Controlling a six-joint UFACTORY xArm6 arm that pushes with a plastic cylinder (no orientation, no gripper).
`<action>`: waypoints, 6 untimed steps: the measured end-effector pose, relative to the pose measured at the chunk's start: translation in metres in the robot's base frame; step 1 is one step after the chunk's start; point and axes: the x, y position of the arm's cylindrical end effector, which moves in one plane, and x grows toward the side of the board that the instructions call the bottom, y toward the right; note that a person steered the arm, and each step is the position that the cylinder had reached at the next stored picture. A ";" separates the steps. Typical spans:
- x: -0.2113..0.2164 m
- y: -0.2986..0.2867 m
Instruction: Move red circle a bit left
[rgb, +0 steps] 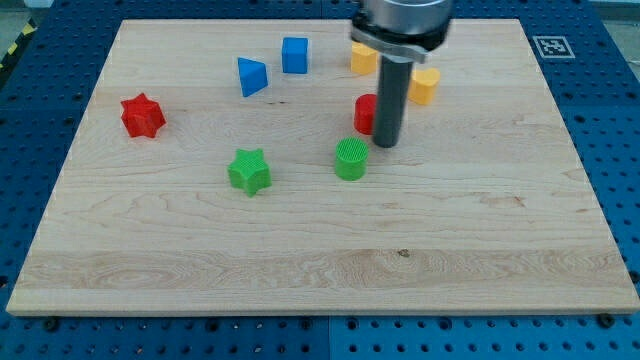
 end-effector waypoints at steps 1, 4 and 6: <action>-0.016 0.024; -0.046 0.030; -0.037 0.011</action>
